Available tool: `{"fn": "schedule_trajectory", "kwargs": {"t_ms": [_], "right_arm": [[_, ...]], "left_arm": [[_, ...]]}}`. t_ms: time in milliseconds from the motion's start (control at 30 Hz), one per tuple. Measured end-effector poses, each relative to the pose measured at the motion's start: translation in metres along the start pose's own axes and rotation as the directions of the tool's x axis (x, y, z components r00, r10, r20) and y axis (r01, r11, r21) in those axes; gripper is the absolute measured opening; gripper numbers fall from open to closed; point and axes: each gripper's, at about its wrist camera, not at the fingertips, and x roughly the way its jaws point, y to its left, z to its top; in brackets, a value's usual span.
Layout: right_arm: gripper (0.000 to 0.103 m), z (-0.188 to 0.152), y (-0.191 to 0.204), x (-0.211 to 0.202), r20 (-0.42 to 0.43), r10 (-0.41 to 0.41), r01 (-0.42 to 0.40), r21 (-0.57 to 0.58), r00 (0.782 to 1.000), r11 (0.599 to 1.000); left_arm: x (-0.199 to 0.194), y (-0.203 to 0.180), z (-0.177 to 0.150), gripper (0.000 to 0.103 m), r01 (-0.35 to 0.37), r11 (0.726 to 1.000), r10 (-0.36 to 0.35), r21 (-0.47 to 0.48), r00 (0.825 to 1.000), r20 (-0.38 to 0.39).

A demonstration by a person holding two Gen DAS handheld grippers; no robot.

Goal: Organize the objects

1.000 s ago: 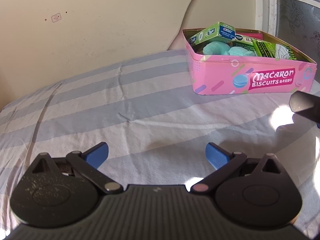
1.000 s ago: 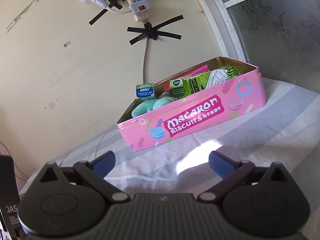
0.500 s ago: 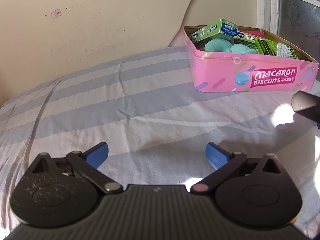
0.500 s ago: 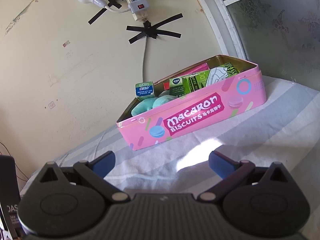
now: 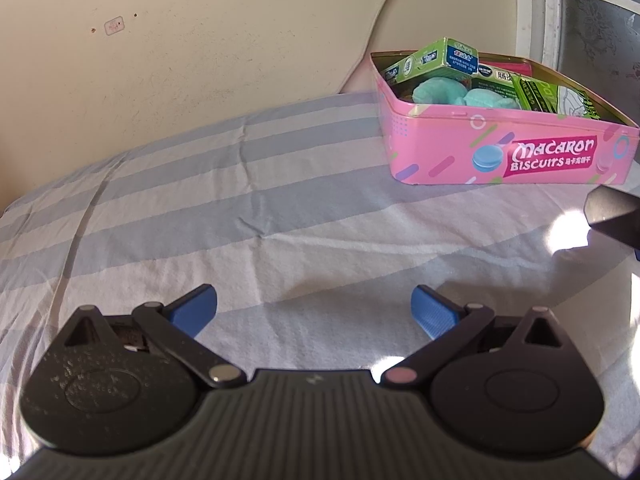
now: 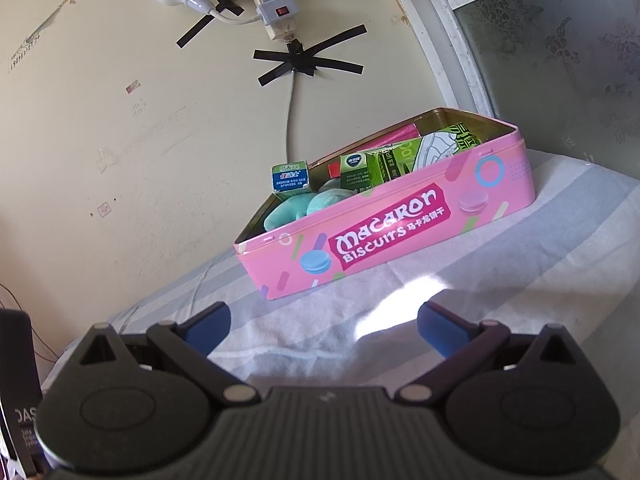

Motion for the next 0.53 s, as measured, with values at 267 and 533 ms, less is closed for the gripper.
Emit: {"fn": "schedule_trajectory", "kwargs": {"t_ms": [267, 533], "right_arm": [[0.103, -0.0001, -0.0001, 0.0005, -0.001, -0.001, 0.001, 0.000, 1.000, 1.000], [0.103, -0.0012, 0.0005, 0.0018, -0.002, -0.004, 0.004, 0.003, 1.000, 1.000]], "left_arm": [[0.0007, -0.0002, 0.0010, 0.103, 0.002, 1.000, -0.002, 0.000, 1.000, -0.003], [0.0008, -0.0009, 0.0004, 0.103, 0.014, 1.000, -0.014, 0.000, 1.000, -0.001]]}}
